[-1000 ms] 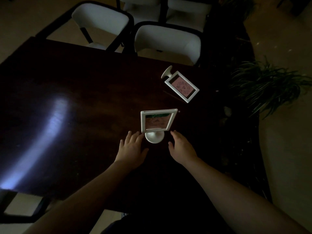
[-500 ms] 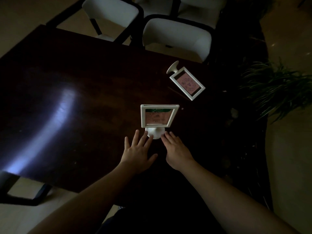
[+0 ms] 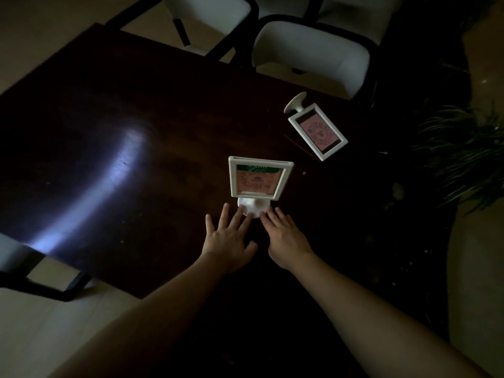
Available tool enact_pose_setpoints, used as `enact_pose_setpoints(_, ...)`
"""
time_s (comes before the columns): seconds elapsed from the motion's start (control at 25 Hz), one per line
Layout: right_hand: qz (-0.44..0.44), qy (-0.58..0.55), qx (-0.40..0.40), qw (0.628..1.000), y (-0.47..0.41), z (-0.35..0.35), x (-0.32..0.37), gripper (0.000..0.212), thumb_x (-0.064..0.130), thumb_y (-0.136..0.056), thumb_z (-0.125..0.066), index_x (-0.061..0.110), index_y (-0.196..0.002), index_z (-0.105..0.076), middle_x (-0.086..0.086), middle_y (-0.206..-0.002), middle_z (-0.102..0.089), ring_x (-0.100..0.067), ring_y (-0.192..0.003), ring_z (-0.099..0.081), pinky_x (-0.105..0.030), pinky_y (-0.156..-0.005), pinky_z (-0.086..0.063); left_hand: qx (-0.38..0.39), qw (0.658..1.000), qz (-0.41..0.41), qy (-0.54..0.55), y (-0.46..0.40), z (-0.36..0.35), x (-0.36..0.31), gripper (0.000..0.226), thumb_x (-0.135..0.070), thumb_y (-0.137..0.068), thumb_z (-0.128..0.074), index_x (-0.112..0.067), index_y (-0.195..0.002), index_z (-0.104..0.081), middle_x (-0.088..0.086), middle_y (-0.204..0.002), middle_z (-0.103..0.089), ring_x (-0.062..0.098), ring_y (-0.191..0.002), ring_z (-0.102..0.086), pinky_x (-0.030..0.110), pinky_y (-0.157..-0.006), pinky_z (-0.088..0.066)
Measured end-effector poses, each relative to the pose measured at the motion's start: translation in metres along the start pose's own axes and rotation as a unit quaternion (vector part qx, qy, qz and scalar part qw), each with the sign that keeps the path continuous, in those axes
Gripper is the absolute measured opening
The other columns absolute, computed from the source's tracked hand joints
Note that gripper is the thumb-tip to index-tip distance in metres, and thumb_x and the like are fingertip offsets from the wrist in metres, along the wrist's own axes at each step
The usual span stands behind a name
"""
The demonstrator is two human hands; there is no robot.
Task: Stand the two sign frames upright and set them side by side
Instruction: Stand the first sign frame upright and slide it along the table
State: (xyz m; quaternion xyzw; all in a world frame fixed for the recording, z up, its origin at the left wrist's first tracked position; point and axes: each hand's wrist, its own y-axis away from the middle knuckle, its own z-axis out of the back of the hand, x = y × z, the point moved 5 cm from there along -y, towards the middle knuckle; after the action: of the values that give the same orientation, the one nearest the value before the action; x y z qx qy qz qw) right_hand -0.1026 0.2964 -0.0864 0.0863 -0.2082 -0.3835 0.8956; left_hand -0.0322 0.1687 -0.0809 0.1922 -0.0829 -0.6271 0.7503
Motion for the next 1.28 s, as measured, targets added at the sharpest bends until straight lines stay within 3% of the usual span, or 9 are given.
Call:
enact_pose_setpoints(0.68,0.002,0.011,0.035,0.999,-0.036,-0.007,0.066,0.077,0.011,-0.091,-0.047,0.017,-0.157,-0.008,-0.007,-0.166,-0.003,-0.023,-0.152,0.004,-0.041,-0.120,-0.002,-0.007,1.000,0.009,0.028,0.012,-0.001,0.077,0.079,-0.064,-0.084,-0.020,-0.035,-0.153,0.005,-0.006,-0.162,0.016,0.044,-0.142,0.022,0.071,-0.111,0.002)
enact_pose_setpoints(1.28,-0.055,0.054,0.049,0.996,-0.075,-0.020,0.174,0.075,0.012,-0.091,-0.044,0.016,-0.157,-0.008,-0.008,-0.166,-0.004,-0.025,-0.152,0.002,-0.044,-0.121,-0.001,-0.010,0.999,-0.022,0.036,0.043,-0.003,0.196,0.080,-0.060,-0.084,-0.023,-0.036,-0.153,0.007,-0.004,-0.163,0.013,0.040,-0.142,0.025,0.068,-0.112,0.004)
